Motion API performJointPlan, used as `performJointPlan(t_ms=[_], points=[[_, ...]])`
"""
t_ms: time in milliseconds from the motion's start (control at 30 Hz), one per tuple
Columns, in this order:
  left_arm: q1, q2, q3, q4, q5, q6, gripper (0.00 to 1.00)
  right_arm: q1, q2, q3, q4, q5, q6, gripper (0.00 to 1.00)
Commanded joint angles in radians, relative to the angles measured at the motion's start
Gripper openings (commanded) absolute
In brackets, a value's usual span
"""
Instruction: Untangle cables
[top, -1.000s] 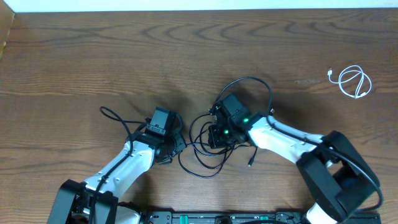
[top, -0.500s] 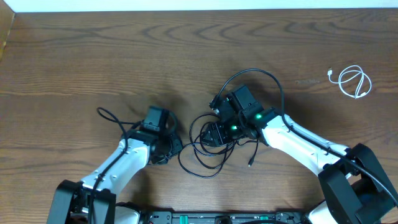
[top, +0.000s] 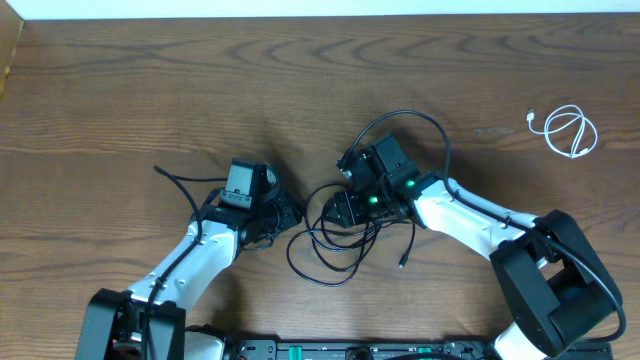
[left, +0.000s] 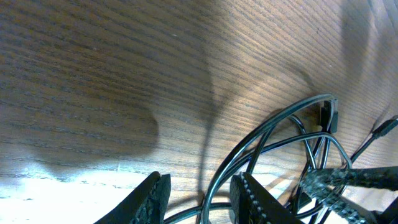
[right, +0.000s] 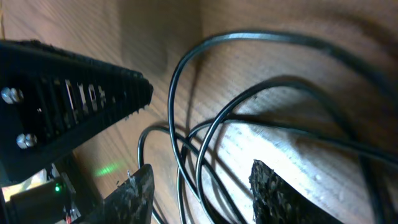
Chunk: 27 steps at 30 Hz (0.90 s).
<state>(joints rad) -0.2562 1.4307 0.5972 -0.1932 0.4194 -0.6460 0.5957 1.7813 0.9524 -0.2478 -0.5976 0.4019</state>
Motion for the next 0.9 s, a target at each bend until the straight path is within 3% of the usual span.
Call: performJointPlan(t_ms=[0, 467, 633, 867], points=[[0.002, 0.014, 0.013, 0.002, -0.021, 0.02, 0.38, -0.008, 0.013, 0.008, 0.006, -0.004, 0.004, 0.47], [-0.008, 0.109, 0.012, 0.08, 0.0, 0.008, 0.4, -0.008, 0.013, 0.008, 0.013, -0.004, -0.014, 0.47], [-0.019, 0.111, 0.012, 0.11, 0.053, 0.077, 0.4, -0.008, 0.013, 0.008, 0.009, -0.004, -0.015, 0.47], [-0.031, 0.113, -0.008, 0.113, -0.012, 0.067, 0.41, -0.006, 0.013, 0.008, 0.011, -0.003, -0.014, 0.47]])
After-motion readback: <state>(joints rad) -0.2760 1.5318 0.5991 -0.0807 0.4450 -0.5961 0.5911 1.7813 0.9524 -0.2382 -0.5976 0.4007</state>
